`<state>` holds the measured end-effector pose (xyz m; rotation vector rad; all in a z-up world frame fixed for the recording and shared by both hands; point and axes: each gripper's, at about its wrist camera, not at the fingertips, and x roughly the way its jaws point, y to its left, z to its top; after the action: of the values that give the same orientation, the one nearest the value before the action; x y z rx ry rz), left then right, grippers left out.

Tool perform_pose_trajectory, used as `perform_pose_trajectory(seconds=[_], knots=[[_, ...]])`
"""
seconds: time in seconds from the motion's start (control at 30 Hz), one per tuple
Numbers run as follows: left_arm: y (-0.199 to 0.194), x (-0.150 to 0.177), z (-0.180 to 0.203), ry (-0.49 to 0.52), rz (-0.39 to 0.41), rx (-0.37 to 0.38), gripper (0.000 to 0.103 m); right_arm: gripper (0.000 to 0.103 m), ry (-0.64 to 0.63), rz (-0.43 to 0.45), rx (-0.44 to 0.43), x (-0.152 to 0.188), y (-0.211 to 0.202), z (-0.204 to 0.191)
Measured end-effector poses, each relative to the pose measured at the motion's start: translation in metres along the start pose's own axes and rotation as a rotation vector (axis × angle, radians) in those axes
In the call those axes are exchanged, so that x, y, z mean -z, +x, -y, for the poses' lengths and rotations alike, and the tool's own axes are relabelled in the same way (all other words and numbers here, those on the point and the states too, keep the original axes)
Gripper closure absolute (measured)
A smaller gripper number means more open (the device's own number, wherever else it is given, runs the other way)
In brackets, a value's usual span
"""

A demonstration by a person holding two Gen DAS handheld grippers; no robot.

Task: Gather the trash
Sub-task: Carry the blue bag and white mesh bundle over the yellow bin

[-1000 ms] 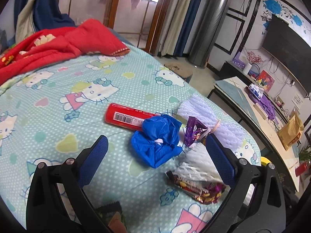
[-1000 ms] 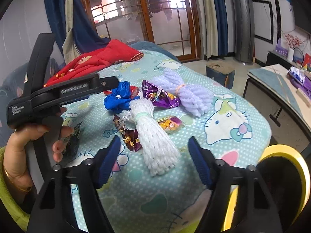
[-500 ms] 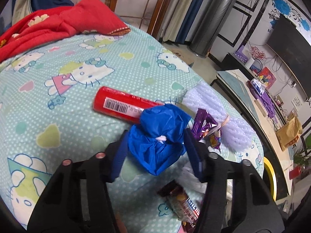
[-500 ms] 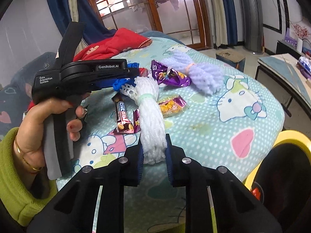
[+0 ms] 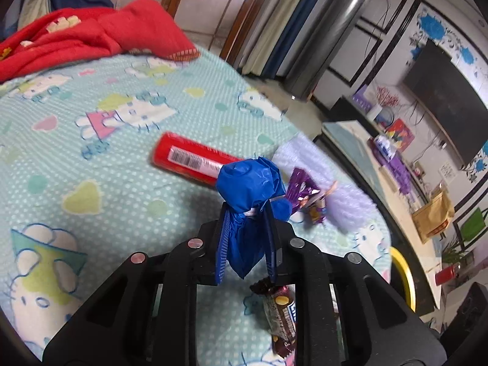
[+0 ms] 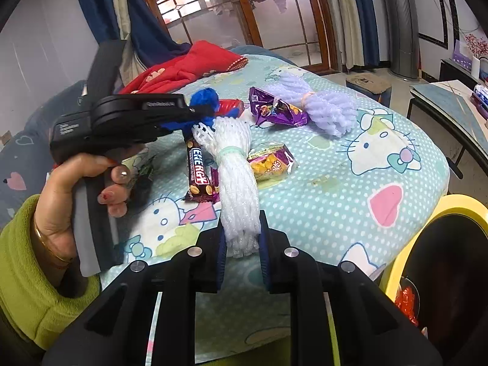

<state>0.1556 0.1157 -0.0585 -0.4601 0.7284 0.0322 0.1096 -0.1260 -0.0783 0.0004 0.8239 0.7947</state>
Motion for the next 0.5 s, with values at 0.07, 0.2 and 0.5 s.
perform_pose_trajectory(seconds=[0.07,0.2,0.5], knots=[[-0.012,-0.001,0.002,0.013,0.029,-0.001,0.089,0.086,-0.002,0.019,-0.001,-0.001,-0.006,-0.002],[-0.037,-0.003,0.007,0.037,0.086,-0.002,0.089,0.086,-0.010,0.059,0.012,-0.006,-0.016,-0.004],[-0.063,-0.003,0.014,0.083,0.132,0.012,0.089,0.086,0.001,0.100,0.028,-0.014,-0.032,-0.004]])
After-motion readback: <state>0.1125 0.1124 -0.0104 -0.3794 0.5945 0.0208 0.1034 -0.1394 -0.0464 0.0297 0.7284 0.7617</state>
